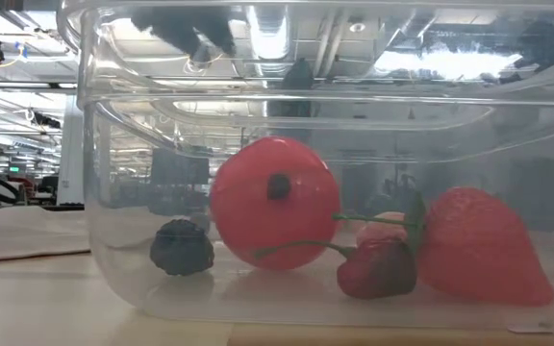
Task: Pick and placing Produce into tupperware
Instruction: Put the top peach into the transparent bin
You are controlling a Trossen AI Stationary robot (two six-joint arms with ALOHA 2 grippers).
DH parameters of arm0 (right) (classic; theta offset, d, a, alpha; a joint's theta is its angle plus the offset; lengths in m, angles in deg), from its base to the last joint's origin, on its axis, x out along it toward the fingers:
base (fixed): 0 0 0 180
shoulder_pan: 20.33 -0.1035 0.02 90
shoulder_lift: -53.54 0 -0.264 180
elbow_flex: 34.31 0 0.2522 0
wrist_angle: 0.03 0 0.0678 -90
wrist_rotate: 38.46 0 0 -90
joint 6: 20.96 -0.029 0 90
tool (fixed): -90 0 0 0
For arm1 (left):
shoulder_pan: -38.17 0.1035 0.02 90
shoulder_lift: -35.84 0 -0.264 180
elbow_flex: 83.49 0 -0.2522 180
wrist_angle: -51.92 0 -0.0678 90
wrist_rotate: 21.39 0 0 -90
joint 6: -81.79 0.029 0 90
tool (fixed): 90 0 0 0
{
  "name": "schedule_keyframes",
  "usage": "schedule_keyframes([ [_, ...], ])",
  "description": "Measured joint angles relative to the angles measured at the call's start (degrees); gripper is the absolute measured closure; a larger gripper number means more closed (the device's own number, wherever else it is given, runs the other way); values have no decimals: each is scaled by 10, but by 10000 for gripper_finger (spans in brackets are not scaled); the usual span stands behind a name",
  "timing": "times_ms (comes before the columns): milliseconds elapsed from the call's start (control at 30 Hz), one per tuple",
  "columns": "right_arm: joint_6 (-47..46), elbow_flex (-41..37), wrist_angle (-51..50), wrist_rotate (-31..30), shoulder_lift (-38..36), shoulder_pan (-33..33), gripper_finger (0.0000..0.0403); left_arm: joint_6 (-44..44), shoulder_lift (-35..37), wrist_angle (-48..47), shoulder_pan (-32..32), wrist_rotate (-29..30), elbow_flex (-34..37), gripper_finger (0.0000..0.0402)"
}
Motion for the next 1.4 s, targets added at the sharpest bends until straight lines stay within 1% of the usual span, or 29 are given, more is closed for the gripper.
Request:
schedule_keyframes([
  [133, 0, 0, 0, 0, 0, 0, 148, 85, 65, 88, 89, -124, 66, 65],
  [267, 0, 0, 0, 0, 0, 0, 148, 166, 135, 187, 200, -241, 137, 65],
  [333, 0, 0, 0, 0, 1, 0, 148, 183, 162, 208, 261, -304, 160, 65],
  [400, 0, 0, 0, 0, 0, 0, 148, 179, 181, 209, 332, -375, 174, 65],
  [433, 0, 0, 0, 0, 1, 0, 148, 173, 184, 208, 367, -403, 181, 65],
  [500, 0, 0, 0, 0, 0, 0, 148, 172, 177, 230, 424, -440, 192, 65],
  [633, 0, 0, 0, 0, 0, 0, 148, 163, 126, 235, 499, -514, 196, 65],
  [767, 0, 0, 0, 0, 0, 0, 148, 162, 61, 237, 547, -538, 188, 65],
  [933, 0, 0, 0, 0, 0, 0, 148, 170, 0, 262, 578, -569, 171, 65],
  [1100, 0, 0, 0, 0, 0, 0, 148, 173, -50, 235, 589, -571, 129, 65],
  [1233, 0, 0, 0, 0, 0, 0, 148, 169, -97, 175, 589, -575, 89, 65],
  [1400, 0, 0, 0, 0, 0, 0, 148, 186, -131, 175, 591, -583, 55, 65],
])
